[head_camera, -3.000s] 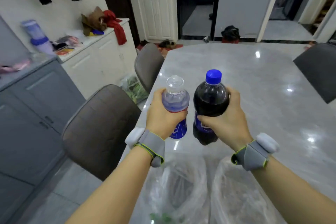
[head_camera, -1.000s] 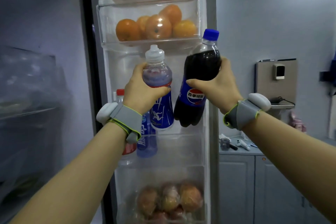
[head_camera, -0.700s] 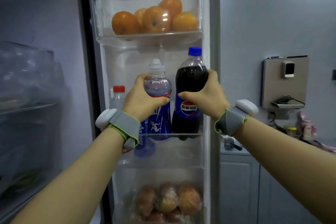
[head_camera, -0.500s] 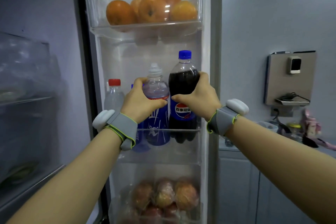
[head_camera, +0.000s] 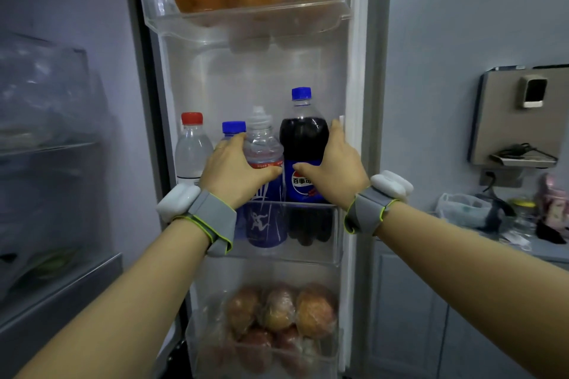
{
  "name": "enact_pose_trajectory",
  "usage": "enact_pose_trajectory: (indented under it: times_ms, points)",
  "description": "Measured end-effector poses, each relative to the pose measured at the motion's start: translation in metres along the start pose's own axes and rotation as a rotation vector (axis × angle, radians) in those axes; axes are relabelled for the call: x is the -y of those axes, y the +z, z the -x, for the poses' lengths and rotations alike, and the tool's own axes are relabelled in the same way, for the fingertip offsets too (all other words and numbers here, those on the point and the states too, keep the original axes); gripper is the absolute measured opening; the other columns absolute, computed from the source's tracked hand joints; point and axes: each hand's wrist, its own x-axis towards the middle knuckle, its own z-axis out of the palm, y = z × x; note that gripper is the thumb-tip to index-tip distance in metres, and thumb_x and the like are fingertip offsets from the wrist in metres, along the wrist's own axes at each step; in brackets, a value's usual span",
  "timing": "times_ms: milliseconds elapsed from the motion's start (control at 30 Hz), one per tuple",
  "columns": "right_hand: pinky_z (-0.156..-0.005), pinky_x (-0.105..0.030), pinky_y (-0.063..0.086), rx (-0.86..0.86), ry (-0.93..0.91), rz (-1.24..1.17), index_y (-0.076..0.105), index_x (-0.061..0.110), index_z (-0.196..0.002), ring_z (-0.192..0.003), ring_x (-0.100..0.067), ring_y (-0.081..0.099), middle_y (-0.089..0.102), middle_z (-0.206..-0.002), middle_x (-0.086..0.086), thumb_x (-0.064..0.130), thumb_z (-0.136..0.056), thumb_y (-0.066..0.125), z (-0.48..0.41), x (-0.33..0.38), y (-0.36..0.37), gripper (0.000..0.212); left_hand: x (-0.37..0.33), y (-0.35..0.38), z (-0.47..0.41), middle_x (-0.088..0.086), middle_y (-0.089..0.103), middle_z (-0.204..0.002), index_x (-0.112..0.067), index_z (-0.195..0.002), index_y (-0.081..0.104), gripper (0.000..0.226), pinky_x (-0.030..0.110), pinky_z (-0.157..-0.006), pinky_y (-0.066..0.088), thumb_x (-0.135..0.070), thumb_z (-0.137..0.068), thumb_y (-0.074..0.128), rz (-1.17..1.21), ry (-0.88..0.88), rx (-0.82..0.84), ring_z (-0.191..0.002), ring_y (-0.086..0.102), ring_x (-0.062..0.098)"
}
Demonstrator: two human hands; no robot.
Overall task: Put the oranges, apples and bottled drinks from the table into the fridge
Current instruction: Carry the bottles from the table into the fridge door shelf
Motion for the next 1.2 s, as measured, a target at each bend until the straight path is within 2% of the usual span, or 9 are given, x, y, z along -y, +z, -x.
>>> enact_pose_trajectory:
  times_ms: [167,267,433,567,700,800,933,1033,1200]
  points:
    - [-0.101,-0.048,0.044,0.088,-0.018,0.143,0.009,0.009,-0.146,-0.128,-0.030,0.043,0.036,-0.145,-0.013,0.011,-0.081,0.068,0.008,-0.002,-0.002,0.088,-0.003,0.002,0.013,0.009,0.032,-0.141,-0.020,-0.141,0.025,0.081,0.033,-0.099,0.037,-0.036,-0.076,0.071,-0.035,-0.018,0.034,-0.127,0.040,0.028]
    - [-0.101,-0.047,0.044,0.103,-0.055,0.177,0.010,0.010,-0.147,-0.128,-0.030,0.043,0.033,-0.147,-0.012,0.008,-0.083,0.065,0.016,-0.004,-0.010,0.084,-0.006,0.007,0.028,0.007,0.023,-0.144,-0.022,-0.144,0.018,0.083,0.038,-0.104,0.035,-0.033,-0.079,0.068,-0.106,0.010,-0.051,-0.131,0.031,0.029]
    - [-0.093,-0.041,0.047,-0.094,-0.298,0.247,0.046,0.006,-0.133,-0.115,-0.032,0.055,0.046,-0.140,-0.011,0.005,-0.087,0.053,0.033,-0.013,-0.026,0.047,-0.021,0.027,0.059,0.009,0.051,-0.125,-0.016,-0.121,0.053,0.049,0.043,-0.094,0.041,-0.035,-0.076,0.051,-0.279,0.348,-0.228,-0.112,0.043,0.030]
    - [-0.080,-0.038,0.053,-0.218,-0.368,0.122,0.064,0.009,-0.111,-0.095,-0.030,0.062,0.059,-0.118,-0.009,0.005,-0.082,0.057,0.036,-0.032,-0.041,0.031,-0.036,0.049,0.069,0.006,0.063,-0.106,-0.014,-0.106,0.061,0.036,0.040,-0.080,0.046,-0.036,-0.080,0.048,-0.289,0.475,-0.111,-0.096,0.054,0.028]
    - [-0.089,-0.027,0.037,-0.111,-0.376,0.153,0.061,0.013,-0.115,-0.111,-0.027,0.051,0.052,-0.121,-0.009,0.011,-0.080,0.065,0.040,-0.053,-0.055,0.036,-0.041,0.064,0.080,0.004,0.068,-0.096,-0.016,-0.101,0.060,0.028,0.037,-0.078,0.046,-0.038,-0.089,0.048,-0.266,0.431,0.012,-0.090,0.060,0.024]
    - [-0.100,-0.034,0.033,0.030,-0.374,0.193,0.052,0.019,-0.126,-0.128,-0.029,0.037,0.042,-0.134,-0.010,0.019,-0.078,0.070,0.047,-0.063,-0.054,0.052,-0.040,0.066,0.086,0.000,0.069,-0.086,-0.018,-0.092,0.060,0.028,0.035,-0.074,0.045,-0.042,-0.088,0.045,-0.297,0.424,-0.032,-0.082,0.061,0.021]
    - [-0.106,-0.048,0.031,0.069,-0.428,0.283,0.049,0.020,-0.129,-0.134,-0.034,0.031,0.039,-0.141,-0.014,0.026,-0.073,0.074,0.058,-0.065,-0.052,0.061,-0.041,0.057,0.092,-0.003,0.066,-0.081,-0.020,-0.087,0.057,0.034,0.032,-0.072,0.041,-0.050,-0.083,0.041,-0.320,0.383,-0.043,-0.079,0.058,0.018]
    - [-0.109,-0.056,0.026,0.055,-0.571,0.382,0.052,0.015,-0.126,-0.135,-0.040,0.032,0.042,-0.140,-0.019,0.027,-0.070,0.075,0.068,-0.062,-0.051,0.062,-0.037,0.045,0.101,-0.004,0.065,-0.074,-0.020,-0.079,0.059,0.033,0.034,-0.071,0.045,-0.049,-0.080,0.043,-0.355,0.343,-0.069,-0.074,0.058,0.018]
    - [-0.112,-0.058,0.016,0.015,-0.738,0.393,0.055,0.015,-0.123,-0.136,-0.040,0.030,0.044,-0.138,-0.019,0.026,-0.075,0.067,0.081,-0.041,-0.049,0.050,-0.025,0.016,0.114,-0.002,0.065,-0.069,-0.017,-0.071,0.062,0.037,0.035,-0.069,0.045,-0.050,-0.081,0.046,-0.336,0.268,-0.092,-0.070,0.057,0.019]
